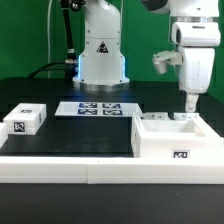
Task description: Assemble cabinet
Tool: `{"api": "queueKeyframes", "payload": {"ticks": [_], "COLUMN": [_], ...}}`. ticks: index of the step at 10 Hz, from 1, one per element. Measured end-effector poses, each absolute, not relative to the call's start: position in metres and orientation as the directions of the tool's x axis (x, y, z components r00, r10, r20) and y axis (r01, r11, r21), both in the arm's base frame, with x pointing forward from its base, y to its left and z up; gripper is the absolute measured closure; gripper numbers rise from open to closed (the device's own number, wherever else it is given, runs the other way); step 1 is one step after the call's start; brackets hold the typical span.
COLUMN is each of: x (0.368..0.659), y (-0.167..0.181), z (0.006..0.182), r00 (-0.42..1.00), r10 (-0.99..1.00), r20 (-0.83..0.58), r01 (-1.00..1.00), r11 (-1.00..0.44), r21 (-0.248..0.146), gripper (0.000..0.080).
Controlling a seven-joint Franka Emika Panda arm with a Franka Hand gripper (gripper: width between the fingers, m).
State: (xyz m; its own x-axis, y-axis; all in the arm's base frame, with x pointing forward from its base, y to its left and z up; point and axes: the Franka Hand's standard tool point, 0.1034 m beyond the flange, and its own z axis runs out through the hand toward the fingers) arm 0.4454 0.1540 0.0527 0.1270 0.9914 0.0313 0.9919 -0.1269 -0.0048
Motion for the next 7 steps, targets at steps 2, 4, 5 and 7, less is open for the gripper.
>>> {"api": "queueKeyframes", "payload": {"ticks": [2,4,5,7], "x": [0.439,0.434,0.431,0.428], "y": [0.165,0.168,0.169,0.17], "z": [0.044,0.031,0.027,0.02], "r00": [0.112,0.113,0.114,0.119], "r10": [0.993,0.992,0.992,0.991], "r20": [0.047,0.056,0.059,0.062], "r01": [0.994,0.994,0.993,0.993], "r11": [-0.111,-0.112,-0.113,-0.117], "r21": [-0.009,-0.02,-0.023,-0.034], "gripper": [0.0002,0.0002,0.0002,0.0002]}}
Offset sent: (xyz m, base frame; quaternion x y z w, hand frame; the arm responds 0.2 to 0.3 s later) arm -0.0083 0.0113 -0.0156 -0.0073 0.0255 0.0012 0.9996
